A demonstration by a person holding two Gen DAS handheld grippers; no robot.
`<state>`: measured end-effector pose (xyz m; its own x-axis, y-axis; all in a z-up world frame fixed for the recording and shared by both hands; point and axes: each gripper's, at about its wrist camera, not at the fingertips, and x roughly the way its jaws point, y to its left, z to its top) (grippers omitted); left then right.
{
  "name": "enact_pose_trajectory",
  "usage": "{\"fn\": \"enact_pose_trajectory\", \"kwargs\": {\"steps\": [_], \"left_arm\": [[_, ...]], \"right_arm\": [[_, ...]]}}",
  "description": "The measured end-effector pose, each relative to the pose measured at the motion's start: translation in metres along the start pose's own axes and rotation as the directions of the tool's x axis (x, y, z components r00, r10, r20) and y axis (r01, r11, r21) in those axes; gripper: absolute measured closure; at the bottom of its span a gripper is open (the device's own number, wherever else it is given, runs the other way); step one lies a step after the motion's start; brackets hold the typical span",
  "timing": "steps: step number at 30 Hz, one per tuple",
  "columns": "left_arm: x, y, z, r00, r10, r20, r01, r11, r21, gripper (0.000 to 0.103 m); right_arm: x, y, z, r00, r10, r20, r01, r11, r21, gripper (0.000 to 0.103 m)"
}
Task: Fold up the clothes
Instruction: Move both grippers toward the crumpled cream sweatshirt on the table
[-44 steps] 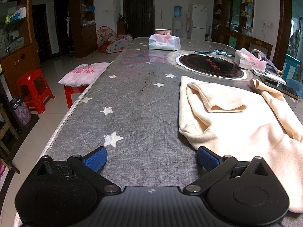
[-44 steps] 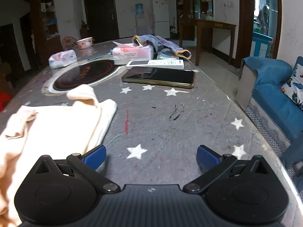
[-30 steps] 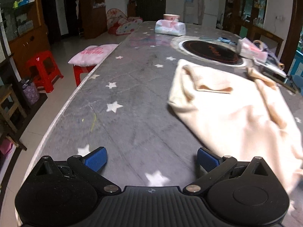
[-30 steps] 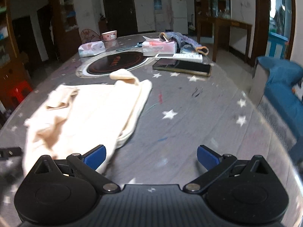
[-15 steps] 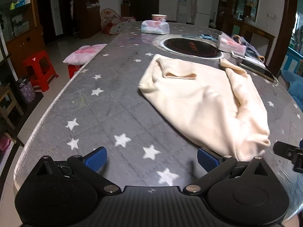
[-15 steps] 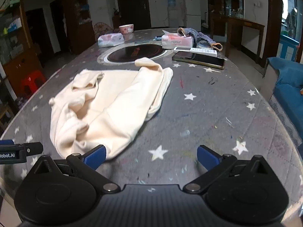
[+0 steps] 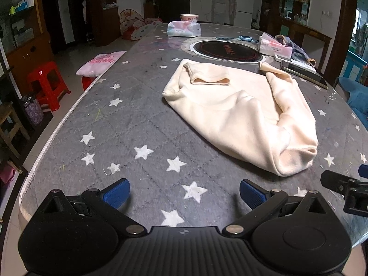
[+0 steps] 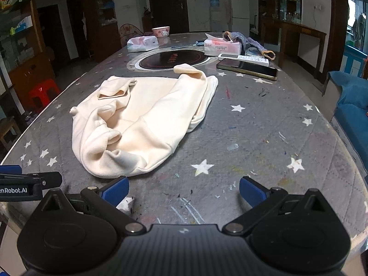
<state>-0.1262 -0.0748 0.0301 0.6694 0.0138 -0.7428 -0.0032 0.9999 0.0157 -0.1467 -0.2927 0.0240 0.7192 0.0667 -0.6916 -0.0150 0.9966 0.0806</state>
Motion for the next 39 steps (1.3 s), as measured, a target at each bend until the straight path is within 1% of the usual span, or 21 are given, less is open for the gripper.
{"fn": "enact_pose_trajectory", "kwargs": {"steps": [18,39], "left_arm": [[-0.003,-0.009,-0.006,1.000,0.002,-0.019,-0.001,0.999,0.034,0.000],[0.008,-0.010,0.009,0.999,-0.001,-0.033,0.003,0.999,0.040,0.000]], "right_arm": [[-0.007,0.005,-0.001,1.000,-0.008,0.010,0.008,1.000,-0.023,0.000],[0.003,0.010,0.007,1.000,0.001,0.001,-0.001,0.999,-0.041,0.000]]}}
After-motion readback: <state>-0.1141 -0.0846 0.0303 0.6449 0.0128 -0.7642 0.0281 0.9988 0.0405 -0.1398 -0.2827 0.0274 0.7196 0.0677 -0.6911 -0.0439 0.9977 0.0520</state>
